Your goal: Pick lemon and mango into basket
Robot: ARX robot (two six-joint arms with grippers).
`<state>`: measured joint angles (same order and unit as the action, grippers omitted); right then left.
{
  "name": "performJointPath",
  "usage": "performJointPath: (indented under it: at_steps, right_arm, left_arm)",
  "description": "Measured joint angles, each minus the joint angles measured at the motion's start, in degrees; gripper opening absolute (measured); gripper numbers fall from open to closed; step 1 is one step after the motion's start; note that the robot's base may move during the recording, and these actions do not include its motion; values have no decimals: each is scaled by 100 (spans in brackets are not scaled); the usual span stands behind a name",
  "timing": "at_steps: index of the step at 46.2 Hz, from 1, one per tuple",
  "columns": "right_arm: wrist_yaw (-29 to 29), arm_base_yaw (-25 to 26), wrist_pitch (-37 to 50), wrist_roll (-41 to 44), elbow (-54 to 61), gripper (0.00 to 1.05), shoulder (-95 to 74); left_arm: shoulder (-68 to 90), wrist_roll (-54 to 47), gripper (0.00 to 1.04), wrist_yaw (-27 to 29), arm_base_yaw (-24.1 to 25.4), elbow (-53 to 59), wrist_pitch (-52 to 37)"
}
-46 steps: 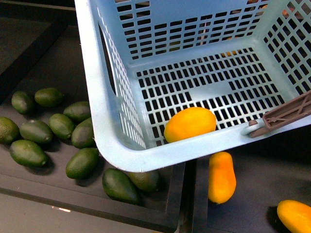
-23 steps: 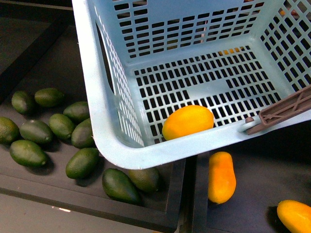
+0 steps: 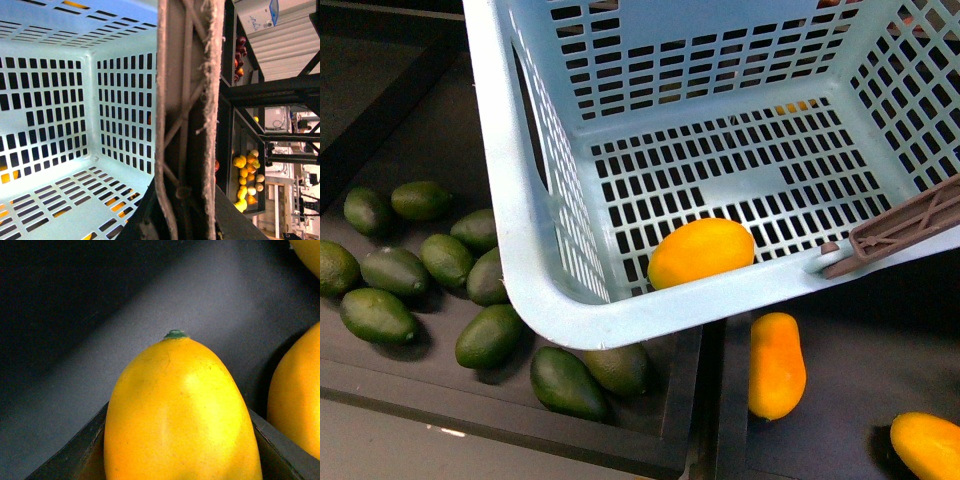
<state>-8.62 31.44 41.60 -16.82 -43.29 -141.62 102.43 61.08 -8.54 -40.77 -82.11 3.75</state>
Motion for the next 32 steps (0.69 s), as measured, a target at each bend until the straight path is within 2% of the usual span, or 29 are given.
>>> performJointPath:
  at_steps: [9,14,19,24,32]
  right_arm:
    - [354,328,55,-35,411,60,614]
    - [494,442,122,402,844,60,1405]
    - [1005,479,-181,721,1244,60,2361]
    - [1593,494,-846,1012,1567,60,3849]
    - [2070,356,-1810,914,1598,60,5886]
  left_arm:
    - [0,2,6,-7,0,0,0]
    - [0,0,6,-4,0,0,0]
    - [0,4,6,-4,0,0,0]
    - [0,2,6,-7,0,0,0]
    - [0,0,6,11,0,0,0]
